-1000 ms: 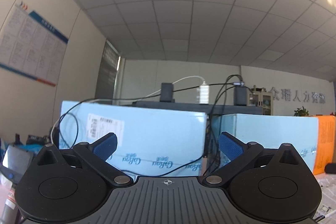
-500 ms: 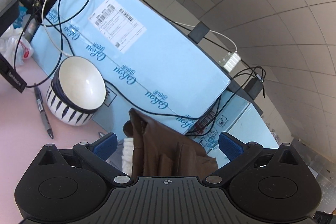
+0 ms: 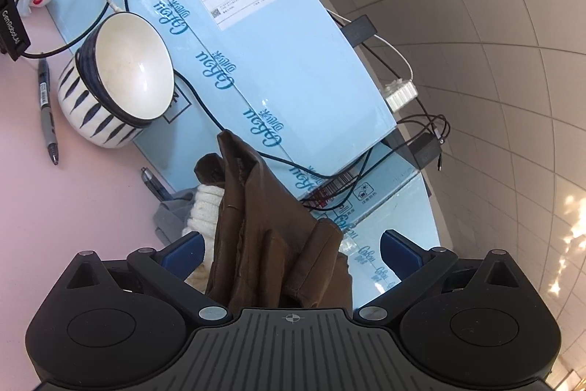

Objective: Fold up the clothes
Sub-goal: 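Grasp the brown jacket with the left gripper while the right gripper grasps it too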

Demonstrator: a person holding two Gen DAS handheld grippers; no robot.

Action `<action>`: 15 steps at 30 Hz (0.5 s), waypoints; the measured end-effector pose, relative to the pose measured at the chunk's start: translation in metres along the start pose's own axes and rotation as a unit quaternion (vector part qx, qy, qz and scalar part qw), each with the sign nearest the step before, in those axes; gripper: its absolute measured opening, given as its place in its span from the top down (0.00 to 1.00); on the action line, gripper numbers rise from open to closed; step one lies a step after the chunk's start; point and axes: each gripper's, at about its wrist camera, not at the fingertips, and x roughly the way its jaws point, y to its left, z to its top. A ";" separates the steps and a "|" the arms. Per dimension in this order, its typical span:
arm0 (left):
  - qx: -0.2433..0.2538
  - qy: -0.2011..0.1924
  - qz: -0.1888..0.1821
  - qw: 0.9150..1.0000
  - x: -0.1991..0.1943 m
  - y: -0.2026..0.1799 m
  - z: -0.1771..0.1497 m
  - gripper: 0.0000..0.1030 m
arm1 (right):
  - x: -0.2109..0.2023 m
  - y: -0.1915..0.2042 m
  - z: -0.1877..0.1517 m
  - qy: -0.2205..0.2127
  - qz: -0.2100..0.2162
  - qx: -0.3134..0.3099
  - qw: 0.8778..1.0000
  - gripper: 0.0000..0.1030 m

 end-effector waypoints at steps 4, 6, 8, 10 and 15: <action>0.005 0.004 -0.016 1.000 0.002 -0.003 -0.002 0.01 | 0.002 -0.003 0.006 0.006 -0.002 0.017 1.000 0.29; 0.004 0.005 -0.016 1.000 0.003 -0.003 -0.002 0.01 | 0.005 0.002 0.008 0.007 -0.003 0.023 1.000 0.19; 0.003 0.007 -0.016 1.000 0.004 -0.002 -0.003 0.01 | 0.010 0.010 0.008 0.007 -0.008 0.019 1.000 0.13; -0.001 0.005 -0.020 1.000 0.004 -0.001 -0.003 0.01 | 0.017 0.018 0.008 0.007 -0.017 0.014 1.000 0.10; 0.008 0.008 -0.014 1.000 0.007 0.000 -0.003 0.01 | 0.019 0.016 0.007 -0.024 -0.028 0.016 0.999 0.56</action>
